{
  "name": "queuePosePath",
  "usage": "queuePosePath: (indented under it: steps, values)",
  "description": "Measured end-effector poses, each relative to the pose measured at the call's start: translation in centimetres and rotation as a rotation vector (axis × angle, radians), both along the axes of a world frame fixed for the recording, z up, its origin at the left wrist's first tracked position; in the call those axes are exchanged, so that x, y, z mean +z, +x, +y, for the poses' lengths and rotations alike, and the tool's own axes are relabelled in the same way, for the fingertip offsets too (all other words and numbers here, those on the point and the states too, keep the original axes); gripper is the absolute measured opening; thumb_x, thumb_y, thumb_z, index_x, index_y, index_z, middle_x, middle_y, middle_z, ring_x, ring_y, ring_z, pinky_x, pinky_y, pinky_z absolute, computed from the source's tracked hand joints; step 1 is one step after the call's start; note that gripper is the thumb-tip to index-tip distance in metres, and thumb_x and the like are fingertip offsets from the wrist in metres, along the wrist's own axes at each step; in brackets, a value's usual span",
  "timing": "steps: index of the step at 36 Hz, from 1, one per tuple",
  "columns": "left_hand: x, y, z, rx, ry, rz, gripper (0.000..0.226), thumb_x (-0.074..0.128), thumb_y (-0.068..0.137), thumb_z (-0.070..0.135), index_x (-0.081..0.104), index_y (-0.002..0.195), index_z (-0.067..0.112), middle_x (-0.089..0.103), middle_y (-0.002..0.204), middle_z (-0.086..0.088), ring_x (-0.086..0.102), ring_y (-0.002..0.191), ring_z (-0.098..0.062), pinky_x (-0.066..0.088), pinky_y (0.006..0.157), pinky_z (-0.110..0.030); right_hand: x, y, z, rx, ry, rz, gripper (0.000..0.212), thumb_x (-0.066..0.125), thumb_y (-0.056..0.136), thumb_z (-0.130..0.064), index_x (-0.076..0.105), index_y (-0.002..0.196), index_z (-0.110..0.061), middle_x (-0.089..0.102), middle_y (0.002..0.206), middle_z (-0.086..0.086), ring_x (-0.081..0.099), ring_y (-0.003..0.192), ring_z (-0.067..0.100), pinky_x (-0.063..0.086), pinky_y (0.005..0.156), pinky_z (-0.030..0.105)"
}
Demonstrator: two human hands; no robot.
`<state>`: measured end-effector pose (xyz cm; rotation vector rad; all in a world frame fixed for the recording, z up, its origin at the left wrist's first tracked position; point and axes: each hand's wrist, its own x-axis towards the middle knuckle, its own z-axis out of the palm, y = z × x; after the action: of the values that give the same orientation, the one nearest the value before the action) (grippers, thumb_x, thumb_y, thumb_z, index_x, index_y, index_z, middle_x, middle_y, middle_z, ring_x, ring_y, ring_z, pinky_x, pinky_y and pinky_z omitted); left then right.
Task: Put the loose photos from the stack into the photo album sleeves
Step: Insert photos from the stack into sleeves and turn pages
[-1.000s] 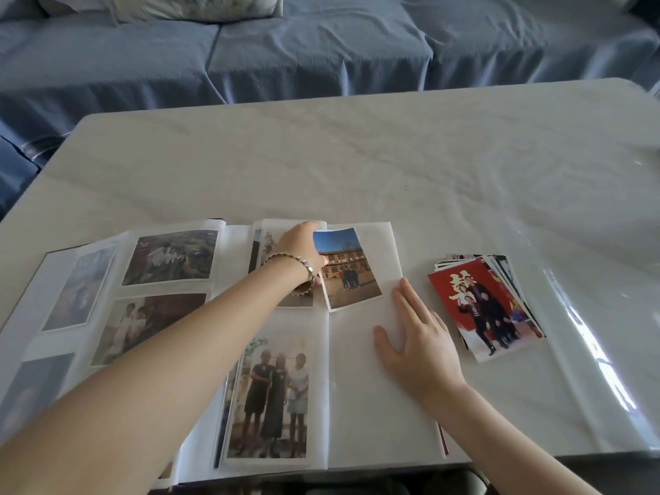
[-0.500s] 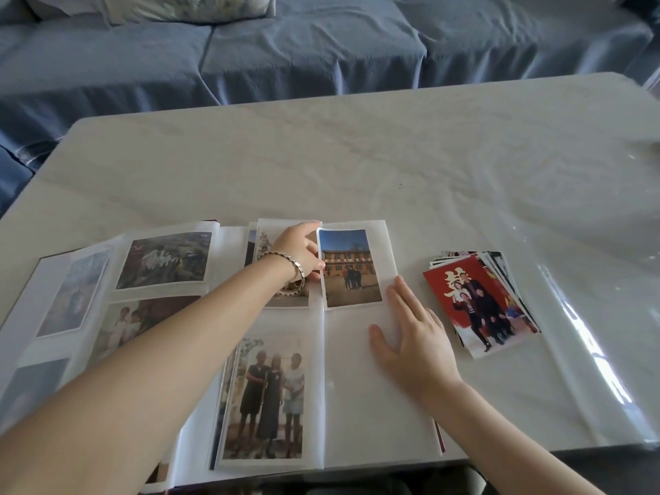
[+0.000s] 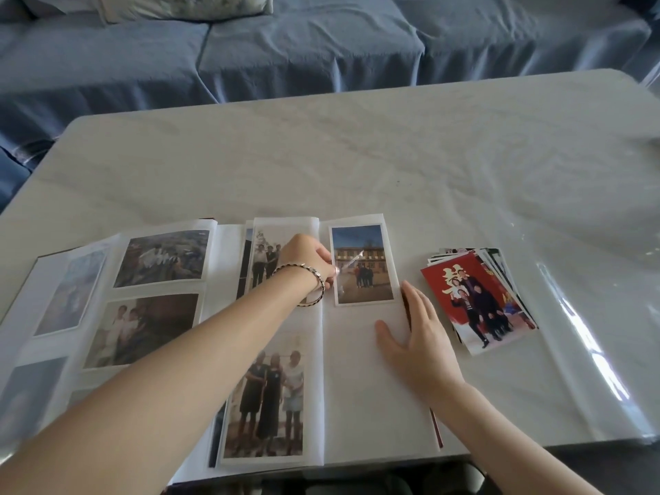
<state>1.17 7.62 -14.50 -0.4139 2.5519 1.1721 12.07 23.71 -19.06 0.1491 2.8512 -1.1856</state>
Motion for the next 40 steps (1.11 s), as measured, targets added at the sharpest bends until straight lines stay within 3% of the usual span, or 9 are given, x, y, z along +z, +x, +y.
queuePosePath:
  steps: [3,9,16,24,27,30,32,35,40]
  values:
    - [0.0,0.3,-0.3,0.01,0.049,-0.007,0.016,0.073,0.077,0.001,0.063,0.068,0.01,0.062,0.06,0.0,0.059,0.039,-0.007,0.057,0.057,-0.024,-0.1,0.4,0.4,0.01,0.005,-0.015,0.067,0.058,0.087,-0.039,0.03,0.144,-0.019,0.031,0.147,-0.009,0.037,0.129,0.013,0.03,0.102,0.022]
    - [0.2,0.8,-0.3,0.073,0.226,-0.037,0.015,0.07,0.076,-0.009,0.065,0.07,0.003,0.061,0.063,-0.005,0.057,0.038,-0.007,0.056,0.06,-0.027,0.0,0.7,0.9,0.035,0.035,-0.017,0.065,0.056,0.087,-0.044,0.036,0.142,-0.016,0.031,0.147,-0.011,0.035,0.13,0.012,0.032,0.106,0.027]
    - [0.4,1.1,0.1,0.088,0.285,-0.047,0.019,0.067,0.077,-0.012,0.062,0.067,0.003,0.061,0.068,-0.008,0.06,0.056,-0.018,0.056,0.05,-0.025,0.0,0.9,0.8,0.02,0.007,0.011,0.064,0.058,0.087,-0.041,0.036,0.142,-0.017,0.033,0.146,-0.011,0.036,0.13,0.011,0.029,0.105,0.023]
    - [-0.1,1.5,0.0,-0.168,-0.057,0.158,0.011,0.063,0.086,0.004,0.068,0.076,0.002,0.066,0.064,-0.005,0.054,0.036,0.003,0.049,0.049,-0.011,0.1,0.9,0.9,0.029,0.019,0.006,0.066,0.056,0.087,-0.044,0.034,0.143,-0.018,0.03,0.147,-0.013,0.035,0.13,0.01,0.028,0.103,0.021]
    - [-0.6,2.8,0.0,-0.206,-0.18,0.301,0.02,0.051,0.092,0.004,0.069,0.095,-0.004,0.068,0.09,-0.014,0.066,0.067,-0.011,0.053,0.074,-0.022,0.7,0.6,1.2,0.09,0.076,-0.036,0.067,0.053,0.089,-0.046,0.032,0.144,-0.017,0.028,0.148,-0.012,0.036,0.13,0.012,0.03,0.104,0.024]
    - [-1.1,4.5,0.2,-0.244,-0.244,0.404,0.035,0.05,0.092,0.003,0.053,0.127,0.001,0.051,0.122,-0.014,0.058,0.1,-0.024,0.042,0.092,-0.021,1.8,0.3,2.0,0.139,0.108,-0.017,0.052,0.058,0.09,-0.034,0.046,0.136,-0.013,0.043,0.14,-0.006,0.044,0.124,0.011,0.032,0.097,0.017]
    - [-1.5,5.8,0.2,-0.326,-0.271,0.43,0.05,0.054,0.091,0.009,0.039,0.139,0.006,0.039,0.135,-0.012,0.047,0.118,-0.022,0.028,0.102,-0.015,2.6,0.2,2.8,0.128,0.139,0.089,0.035,0.062,0.088,-0.016,0.061,0.122,-0.007,0.055,0.13,0.002,0.053,0.117,0.018,0.036,0.092,0.02]
    - [-2.2,7.3,-0.3,-0.498,-0.398,0.436,0.063,0.047,0.096,0.024,0.014,0.149,0.014,0.012,0.151,-0.01,0.011,0.141,-0.021,0.0,0.109,-0.019,3.5,0.2,4.2,0.04,0.247,0.248,0.031,0.069,0.079,0.0,0.067,0.11,0.0,0.062,0.121,0.012,0.059,0.11,0.03,0.04,0.091,0.032]
    - [-3.1,8.5,-1.7,-0.597,-0.513,0.284,0.061,0.031,0.099,0.04,0.001,0.15,0.024,-0.013,0.156,0.001,-0.012,0.143,-0.016,-0.013,0.108,-0.026,3.6,-0.4,6.9,-0.023,0.387,-0.056,0.059,0.058,0.089,-0.036,0.04,0.141,-0.013,0.027,0.152,0.006,0.022,0.141,0.023,0.022,0.112,0.038]
